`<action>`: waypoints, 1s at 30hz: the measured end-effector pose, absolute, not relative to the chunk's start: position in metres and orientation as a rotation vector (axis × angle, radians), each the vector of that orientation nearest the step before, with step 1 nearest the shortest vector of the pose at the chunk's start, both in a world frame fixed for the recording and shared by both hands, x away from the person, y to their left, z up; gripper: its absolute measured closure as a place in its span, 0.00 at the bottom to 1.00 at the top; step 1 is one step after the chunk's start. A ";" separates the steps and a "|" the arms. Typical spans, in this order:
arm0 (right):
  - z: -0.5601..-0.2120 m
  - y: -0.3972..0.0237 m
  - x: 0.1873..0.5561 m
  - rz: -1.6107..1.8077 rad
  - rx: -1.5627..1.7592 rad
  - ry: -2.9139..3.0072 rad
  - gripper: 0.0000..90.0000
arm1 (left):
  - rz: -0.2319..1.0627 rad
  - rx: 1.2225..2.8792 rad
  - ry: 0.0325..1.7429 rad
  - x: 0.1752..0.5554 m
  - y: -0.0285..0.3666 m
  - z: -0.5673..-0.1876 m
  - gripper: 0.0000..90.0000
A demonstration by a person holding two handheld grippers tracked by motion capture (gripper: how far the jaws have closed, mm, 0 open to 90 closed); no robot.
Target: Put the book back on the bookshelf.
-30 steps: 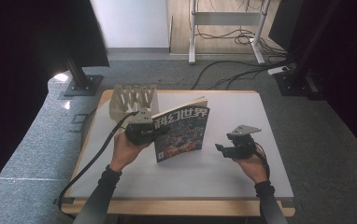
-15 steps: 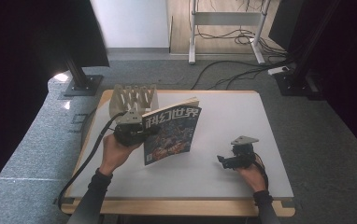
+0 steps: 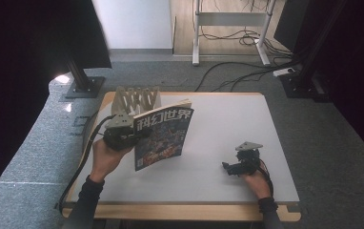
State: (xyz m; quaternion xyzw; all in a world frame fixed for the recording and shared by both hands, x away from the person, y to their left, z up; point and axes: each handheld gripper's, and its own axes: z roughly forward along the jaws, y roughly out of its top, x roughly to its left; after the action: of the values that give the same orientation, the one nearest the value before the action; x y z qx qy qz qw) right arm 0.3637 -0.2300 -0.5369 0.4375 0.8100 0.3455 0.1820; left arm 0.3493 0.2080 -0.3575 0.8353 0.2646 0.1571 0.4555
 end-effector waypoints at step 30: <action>-0.537 -0.230 0.364 0.978 1.228 2.285 0.00 | 0.540 1.905 0.969 0.333 0.316 -0.337 0.92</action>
State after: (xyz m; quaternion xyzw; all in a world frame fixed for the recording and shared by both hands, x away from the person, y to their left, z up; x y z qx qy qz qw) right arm 0.3637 -0.2302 -0.5373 0.4356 0.8101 0.3468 0.1836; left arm 0.3326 0.3160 -0.3367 0.7709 0.3923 0.2186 0.4517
